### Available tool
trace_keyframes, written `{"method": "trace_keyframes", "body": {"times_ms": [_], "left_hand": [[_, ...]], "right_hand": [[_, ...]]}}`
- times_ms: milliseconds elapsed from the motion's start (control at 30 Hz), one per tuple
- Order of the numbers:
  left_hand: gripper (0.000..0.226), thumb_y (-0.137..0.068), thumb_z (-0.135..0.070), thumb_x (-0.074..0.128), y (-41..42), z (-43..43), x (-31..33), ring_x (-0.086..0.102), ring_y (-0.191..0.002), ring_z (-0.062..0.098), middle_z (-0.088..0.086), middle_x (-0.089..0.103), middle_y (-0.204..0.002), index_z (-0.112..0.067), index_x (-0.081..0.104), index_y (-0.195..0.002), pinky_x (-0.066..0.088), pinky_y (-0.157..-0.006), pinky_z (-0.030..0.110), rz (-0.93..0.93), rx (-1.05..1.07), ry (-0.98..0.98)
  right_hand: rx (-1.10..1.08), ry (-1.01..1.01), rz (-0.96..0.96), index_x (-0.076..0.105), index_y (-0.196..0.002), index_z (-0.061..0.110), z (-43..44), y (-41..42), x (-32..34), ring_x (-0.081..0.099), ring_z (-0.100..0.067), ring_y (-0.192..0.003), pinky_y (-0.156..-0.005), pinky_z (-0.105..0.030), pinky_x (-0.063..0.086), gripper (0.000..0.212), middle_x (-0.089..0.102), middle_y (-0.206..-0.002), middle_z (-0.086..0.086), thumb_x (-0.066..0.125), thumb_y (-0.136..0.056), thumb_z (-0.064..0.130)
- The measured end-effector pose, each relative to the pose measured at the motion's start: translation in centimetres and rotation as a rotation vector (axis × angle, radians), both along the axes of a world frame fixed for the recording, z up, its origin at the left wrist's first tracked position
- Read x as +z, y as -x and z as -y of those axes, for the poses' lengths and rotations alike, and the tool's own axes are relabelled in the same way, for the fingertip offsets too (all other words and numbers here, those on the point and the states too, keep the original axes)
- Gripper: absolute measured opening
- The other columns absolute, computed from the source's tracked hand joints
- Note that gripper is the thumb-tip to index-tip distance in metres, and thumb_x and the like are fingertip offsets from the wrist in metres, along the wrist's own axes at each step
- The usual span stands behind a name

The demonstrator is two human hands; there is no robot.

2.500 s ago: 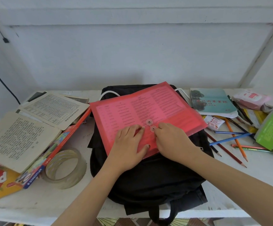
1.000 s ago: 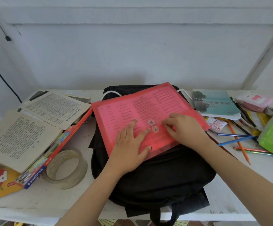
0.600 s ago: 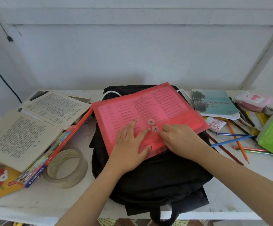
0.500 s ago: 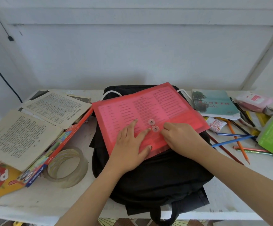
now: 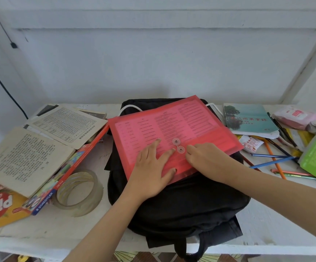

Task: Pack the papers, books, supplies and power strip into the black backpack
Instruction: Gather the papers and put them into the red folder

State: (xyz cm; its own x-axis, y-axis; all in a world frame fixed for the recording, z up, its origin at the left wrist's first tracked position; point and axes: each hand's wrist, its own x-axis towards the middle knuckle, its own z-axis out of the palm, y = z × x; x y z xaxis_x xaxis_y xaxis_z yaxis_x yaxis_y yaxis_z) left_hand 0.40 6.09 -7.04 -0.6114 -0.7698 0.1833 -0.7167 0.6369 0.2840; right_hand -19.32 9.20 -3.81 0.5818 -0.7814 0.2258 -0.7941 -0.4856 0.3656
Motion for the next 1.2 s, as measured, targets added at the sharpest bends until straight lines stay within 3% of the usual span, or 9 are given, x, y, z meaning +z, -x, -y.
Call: {"method": "trace_keyframes", "body": {"times_ms": [133,300,367,433,533,667,733,900,1200], "left_hand": [[0.059,-0.093,-0.052,0.038,0.0,0.0,0.0,0.001,-0.141,0.02,0.003,0.001,-0.156,-0.034,0.021,-0.146,-0.004,-0.111,0.032,-0.013,-0.005,0.005],[0.076,-0.09,-0.051,0.045,0.1,-0.1,0.0,0.005,-0.142,0.016,0.001,0.006,-0.156,-0.02,0.01,-0.149,0.0,-0.113,0.03,-0.105,0.035,-0.028],[0.083,-0.089,-0.051,0.047,0.1,-0.2,0.0,0.004,-0.142,0.014,0.0,0.005,-0.156,-0.019,0.0,-0.149,-0.003,-0.11,0.026,-0.142,0.037,-0.03],[0.088,-0.088,-0.052,0.048,0.1,-0.2,0.0,0.006,-0.141,0.014,0.001,0.007,-0.156,-0.019,-0.006,-0.149,-0.001,-0.112,0.027,-0.166,0.038,-0.035],[0.09,-0.087,-0.052,0.049,0.1,-0.2,0.0,0.012,-0.14,0.015,0.003,0.011,-0.155,-0.019,-0.007,-0.149,0.007,-0.115,0.031,-0.178,0.035,-0.035],[0.089,-0.087,-0.054,0.049,0.1,-0.3,0.0,0.015,-0.139,0.015,0.001,0.013,-0.154,-0.021,-0.006,-0.148,0.011,-0.116,0.034,-0.189,0.036,-0.037],[0.088,-0.087,-0.054,0.049,0.1,-0.2,-0.1,0.015,-0.139,0.015,0.001,0.013,-0.154,-0.021,-0.005,-0.148,0.012,-0.117,0.035,-0.187,0.038,-0.035],[0.087,-0.087,-0.054,0.048,-0.1,-0.2,-0.1,0.014,-0.139,0.015,0.0,0.014,-0.154,-0.022,-0.004,-0.148,0.011,-0.117,0.035,-0.19,0.036,-0.035],[0.085,-0.087,-0.053,0.049,0.0,-0.3,0.0,0.015,-0.139,0.014,0.0,0.016,-0.153,-0.021,-0.001,-0.148,0.007,-0.115,0.031,-0.196,0.039,-0.038]], "right_hand": [[0.02,-0.024,0.003,0.06,-0.062,0.011,-0.1,-1.1,-0.3,0.05,-0.017,-0.041,-0.035,-0.028,0.035,0.02,0.059,-0.063,-0.006,0.078,-0.059,0.004],[-0.003,-0.018,0.024,0.062,-0.067,0.011,0.6,-1.6,0.5,0.048,-0.016,-0.041,-0.041,-0.023,0.025,0.018,0.067,-0.079,-0.014,0.078,-0.058,0.008],[0.006,-0.048,0.082,0.058,-0.064,0.013,1.4,-1.9,1.1,0.038,-0.013,-0.041,-0.042,-0.024,0.023,0.016,0.061,-0.071,-0.006,0.074,-0.064,0.007],[0.003,-0.108,0.15,0.059,-0.066,0.011,2.4,-2.2,1.7,0.04,-0.014,-0.047,-0.044,-0.027,0.026,0.012,0.054,-0.068,-0.002,0.065,-0.075,0.006],[-0.089,-0.248,0.231,0.064,-0.082,0.011,4.4,-2.0,2.6,0.049,-0.016,-0.068,-0.052,-0.024,0.027,0.012,0.053,-0.082,0.001,0.052,-0.086,0.011],[-0.243,-0.473,0.446,0.067,-0.079,0.016,6.7,-1.5,3.3,0.054,-0.012,-0.078,-0.062,-0.028,0.042,0.001,0.057,-0.083,0.007,0.066,-0.079,0.016],[-0.294,-0.544,0.553,0.067,-0.075,0.017,7.4,-1.3,3.5,0.058,-0.012,-0.078,-0.066,-0.028,0.045,0.005,0.064,-0.082,0.004,0.069,-0.076,0.014],[-0.343,-0.596,0.732,0.071,-0.078,0.012,8.4,-1.0,3.3,0.053,-0.003,-0.067,-0.059,-0.018,0.037,0.004,0.068,-0.079,-0.001,0.069,-0.078,0.009],[-0.389,-0.59,0.88,0.07,-0.075,0.012,8.5,-0.3,2.9,0.05,0.002,-0.062,-0.053,-0.007,0.036,0.006,0.059,-0.065,0.011,0.075,-0.075,0.011]]}}
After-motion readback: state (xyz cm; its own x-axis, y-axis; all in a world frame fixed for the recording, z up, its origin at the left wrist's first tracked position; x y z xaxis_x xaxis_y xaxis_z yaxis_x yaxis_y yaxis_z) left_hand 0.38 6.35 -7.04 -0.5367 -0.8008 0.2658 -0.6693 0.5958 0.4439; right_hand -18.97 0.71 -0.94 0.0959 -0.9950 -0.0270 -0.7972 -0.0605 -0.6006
